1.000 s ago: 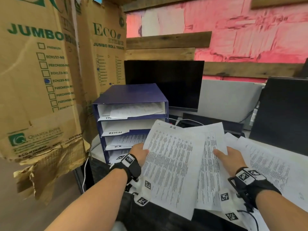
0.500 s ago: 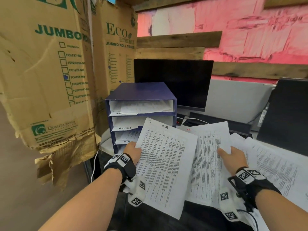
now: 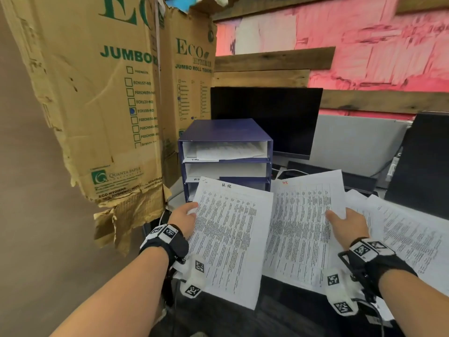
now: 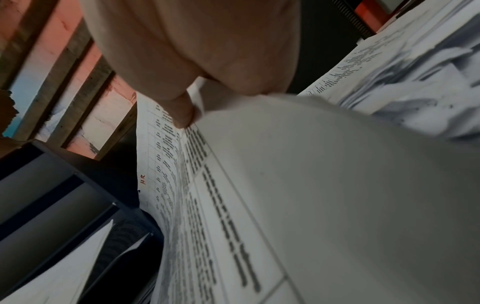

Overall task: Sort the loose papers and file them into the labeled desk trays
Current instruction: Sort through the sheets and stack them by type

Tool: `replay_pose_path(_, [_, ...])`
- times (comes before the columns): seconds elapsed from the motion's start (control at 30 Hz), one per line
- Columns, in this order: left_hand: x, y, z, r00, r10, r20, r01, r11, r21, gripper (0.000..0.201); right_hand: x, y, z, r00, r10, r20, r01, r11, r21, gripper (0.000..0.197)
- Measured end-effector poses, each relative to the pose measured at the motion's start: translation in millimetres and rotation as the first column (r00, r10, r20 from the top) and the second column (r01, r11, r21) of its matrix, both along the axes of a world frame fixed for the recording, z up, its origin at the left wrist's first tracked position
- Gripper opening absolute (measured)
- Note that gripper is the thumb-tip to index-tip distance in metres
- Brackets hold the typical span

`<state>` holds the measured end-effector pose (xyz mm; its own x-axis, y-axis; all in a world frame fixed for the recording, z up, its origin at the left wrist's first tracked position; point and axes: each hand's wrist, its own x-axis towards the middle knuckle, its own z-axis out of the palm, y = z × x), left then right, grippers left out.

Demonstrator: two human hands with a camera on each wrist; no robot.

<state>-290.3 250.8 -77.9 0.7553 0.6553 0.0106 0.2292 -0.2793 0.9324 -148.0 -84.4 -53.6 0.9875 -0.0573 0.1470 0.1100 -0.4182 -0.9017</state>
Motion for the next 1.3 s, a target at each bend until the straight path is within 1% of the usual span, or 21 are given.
replay_pose_path(0.1, [-8.8,2.1,0.1,1.0,0.012,-0.008,-0.012,1.0,0.006,0.038,-11.5,3.3,3.9,1.0,0.016,0.018,-0.016,1.0,-0.005,0.031])
replay_pose_path(0.27, [-13.3,3.5,-3.4,0.999,0.006,-0.038,-0.004,0.998,0.055,0.038,-24.0,1.0,6.2,1.0,0.023,0.017,-0.023,1.0,-0.002,0.031])
replay_pose_path(0.5, [3.6,-8.3,7.8,0.987,-0.062,-0.148,0.077,0.992,0.095,0.04,-26.9,-3.8,9.8,1.0,0.028,0.012,-0.028,1.0,-0.002,0.031])
replay_pose_path(0.57, [13.9,-8.0,14.0,0.984,-0.072,-0.166,0.083,0.995,0.058,0.041,-25.7,-5.2,11.8,0.999,0.031,0.015,-0.031,0.999,-0.008,0.03])
replay_pose_path(0.63, [23.5,-7.0,18.6,0.987,-0.062,-0.15,0.066,0.998,0.022,0.04,-24.0,-6.8,12.5,0.999,0.035,0.02,-0.035,0.999,-0.009,0.029])
replay_pose_path(0.7, [32.3,-2.4,20.2,0.994,-0.021,-0.107,0.02,1.0,-0.018,0.039,-21.0,-8.9,12.3,0.999,0.038,0.021,-0.038,0.999,-0.011,0.028])
replay_pose_path(0.77, [37.0,2.3,22.2,0.997,0.05,-0.058,-0.053,0.997,-0.052,0.039,-18.3,-12.2,11.3,0.999,0.037,0.013,-0.037,0.999,-0.008,0.028])
replay_pose_path(0.83, [38.1,5.5,24.3,0.995,0.082,-0.065,-0.085,0.995,-0.048,0.039,-16.8,-15.1,9.8,0.999,0.033,0.014,-0.033,0.999,0.0,0.028])
replay_pose_path(0.9, [38.5,4.6,26.6,0.993,0.062,-0.103,-0.065,0.998,-0.023,0.041,-15.8,-16.4,8.7,1.0,0.024,0.019,-0.025,1.0,0.005,0.028])
replay_pose_path(1.0, [40.4,-4.4,27.6,0.991,0.001,-0.136,-0.011,0.997,-0.078,0.058,-13.8,-14.8,8.0,0.999,0.03,0.012,-0.03,1.0,-0.009,0.03])
replay_pose_path(1.03, [41.7,-6.8,26.7,0.992,-0.028,-0.123,0.016,0.996,-0.091,0.059,-12.3,-13.6,7.5,0.999,0.035,0.008,-0.035,0.999,-0.021,0.03])
replay_pose_path(1.1, [43.0,-11.0,24.1,0.996,-0.046,-0.072,0.04,0.996,-0.084,0.053,-10.6,-12.4,6.5,0.999,0.037,0.009,-0.037,0.999,-0.038,0.031])
replay_pose_path(1.17, [48.3,-9.1,23.4,0.999,0.024,-0.037,-0.026,0.998,-0.057,0.045,-7.4,-12.8,6.1,0.999,0.035,0.013,-0.035,0.998,-0.043,0.031])
replay_pose_path(1.23, [55.9,-2.9,24.1,0.997,0.064,-0.044,-0.066,0.997,-0.041,0.038,-4.1,-14.0,6.6,0.999,0.033,0.007,-0.033,0.999,-0.037,0.031])
replay_pose_path(1.3, [68.8,2.3,24.2,0.995,0.074,-0.069,-0.074,0.997,0.01,0.034,1.5,-16.3,6.9,1.0,0.019,-0.007,-0.019,1.0,-0.016,0.031])
